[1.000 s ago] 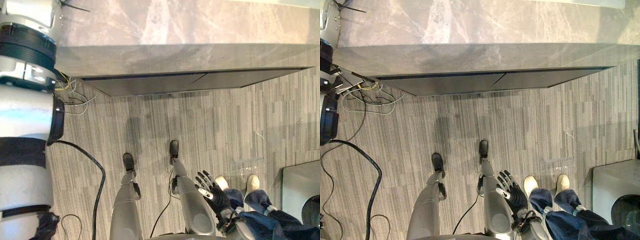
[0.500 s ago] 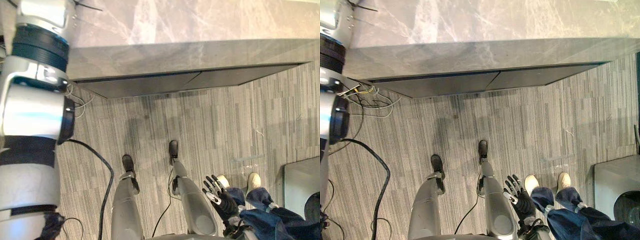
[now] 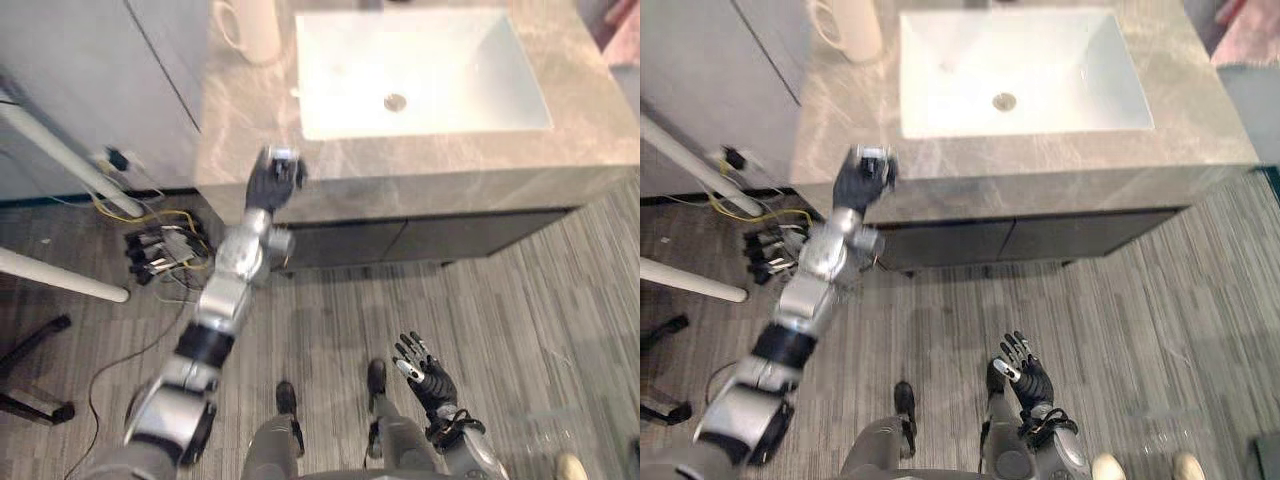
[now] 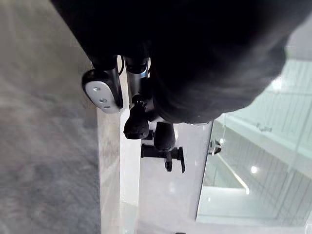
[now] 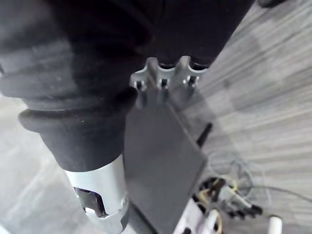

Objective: Organize washtable

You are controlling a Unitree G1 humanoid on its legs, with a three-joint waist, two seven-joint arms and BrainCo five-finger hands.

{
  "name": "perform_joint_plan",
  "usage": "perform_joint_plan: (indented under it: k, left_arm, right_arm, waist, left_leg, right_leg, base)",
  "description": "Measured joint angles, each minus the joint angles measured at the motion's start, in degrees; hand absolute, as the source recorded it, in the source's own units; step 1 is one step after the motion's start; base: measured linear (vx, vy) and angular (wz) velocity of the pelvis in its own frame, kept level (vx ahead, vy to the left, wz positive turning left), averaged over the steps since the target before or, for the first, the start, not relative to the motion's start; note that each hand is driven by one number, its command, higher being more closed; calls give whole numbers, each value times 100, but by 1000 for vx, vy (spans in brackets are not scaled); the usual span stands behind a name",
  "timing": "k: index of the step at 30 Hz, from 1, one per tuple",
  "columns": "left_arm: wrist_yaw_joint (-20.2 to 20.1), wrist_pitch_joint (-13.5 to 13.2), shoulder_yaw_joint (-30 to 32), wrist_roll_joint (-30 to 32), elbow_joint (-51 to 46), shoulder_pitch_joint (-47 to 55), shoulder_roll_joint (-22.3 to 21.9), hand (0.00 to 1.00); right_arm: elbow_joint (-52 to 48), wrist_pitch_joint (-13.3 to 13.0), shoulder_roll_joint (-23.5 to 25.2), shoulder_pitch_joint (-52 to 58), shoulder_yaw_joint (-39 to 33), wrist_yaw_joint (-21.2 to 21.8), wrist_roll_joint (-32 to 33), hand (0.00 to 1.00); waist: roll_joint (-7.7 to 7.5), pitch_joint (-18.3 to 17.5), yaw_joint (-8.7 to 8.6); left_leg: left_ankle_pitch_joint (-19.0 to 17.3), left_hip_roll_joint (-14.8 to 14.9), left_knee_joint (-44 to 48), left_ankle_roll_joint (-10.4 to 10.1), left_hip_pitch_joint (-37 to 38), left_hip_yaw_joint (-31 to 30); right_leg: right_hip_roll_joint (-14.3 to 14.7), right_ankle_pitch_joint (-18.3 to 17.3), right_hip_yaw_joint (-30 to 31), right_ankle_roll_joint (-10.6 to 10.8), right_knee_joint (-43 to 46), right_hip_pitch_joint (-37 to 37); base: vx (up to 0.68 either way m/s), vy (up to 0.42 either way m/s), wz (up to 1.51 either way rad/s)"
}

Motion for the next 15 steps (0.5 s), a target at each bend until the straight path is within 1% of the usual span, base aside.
perform_joint_plan:
  k: [2, 3, 5, 6, 7, 9, 11, 12, 14, 15]
  left_arm:
    - [-54, -3, 35, -114, -1, 333, -106, 100]
    - [-113, 1, 83, -172, 3, 605, -161, 0]
    - [-252, 13, 198, -278, 76, 1307, -281, 0]
    - [-295, 18, 218, -294, 114, 1457, -314, 0]
    - [-381, 31, 217, -349, 271, 1710, -404, 0]
    - [-479, 51, 212, -397, 638, 2064, -591, 0]
    - [-593, 212, 186, -646, 1286, 2398, -821, 0]
    - [-600, 268, 137, -705, 1441, 2462, -867, 0]
    - [-616, 360, -48, -727, 2048, 2563, -995, 0]
    - [-618, 380, -101, -720, 2184, 2578, -1009, 0]
  right_arm:
    - [66, 0, 8, 7, -42, -43, 5, 0]
    - [174, 15, 36, -34, -117, -75, 7, 0]
    - [334, 50, 145, -20, -151, -84, 11, 0]
    - [371, 69, 149, -10, -152, -86, 11, 0]
    - [400, 119, 171, 41, -149, -84, 11, 0]
    - [520, 141, 231, 107, -146, -78, 9, 0]
    - [813, 163, 269, 141, -141, -75, -33, 0]
    - [872, 163, 275, 154, -141, -82, -76, 0]
    - [1047, 161, 318, 216, -143, -98, -243, 0]
    - [1091, 162, 327, 233, -139, -109, -251, 0]
  waist:
    - [7, -109, 34]
    - [-4, -152, 47]
    - [-31, -258, 76]
    - [-38, -274, 102]
    - [-37, -276, 170]
    - [-39, -288, 175]
    - [-65, -350, 183]
    - [-67, -376, 182]
    - [-77, -385, 183]
    - [-76, -385, 181]
  left_leg:
    - [10, -8, -36, 14, 107, -78]
    - [37, -15, -104, 21, 225, -114]
    - [83, -23, -247, 8, 429, -204]
    - [96, -23, -284, 7, 476, -210]
    - [99, -24, -305, 6, 554, -234]
    - [100, -37, -313, 6, 636, -334]
    - [144, -51, -401, 2, 732, -419]
    - [167, -55, -429, 1, 735, -436]
    - [241, -58, -524, 1, 805, -472]
    - [246, -57, -542, -2, 846, -469]
  right_leg:
    - [-4, -42, -92, 4, -1, 143]
    - [-5, -74, -135, 12, -1, 250]
    - [-6, -137, -272, 17, -1, 441]
    - [-5, -146, -287, 14, -1, 474]
    - [-5, -162, -330, 16, -1, 558]
    - [-12, -206, -420, 31, -2, 698]
    - [-23, -245, -521, 51, -2, 798]
    - [-25, -246, -544, 51, -2, 801]
    - [-27, -248, -565, 51, -2, 852]
    - [-27, -249, -565, 51, -2, 879]
  base:
    - [69, -5, 24]
    - [66, -6, 24]
    - [50, -8, 20]
    - [39, -11, 13]
    - [22, -9, 15]
    - [8, -4, 25]
    - [-12, -3, 23]
    - [-23, -7, 16]
    - [-26, -6, 10]
    - [-33, -6, -1]
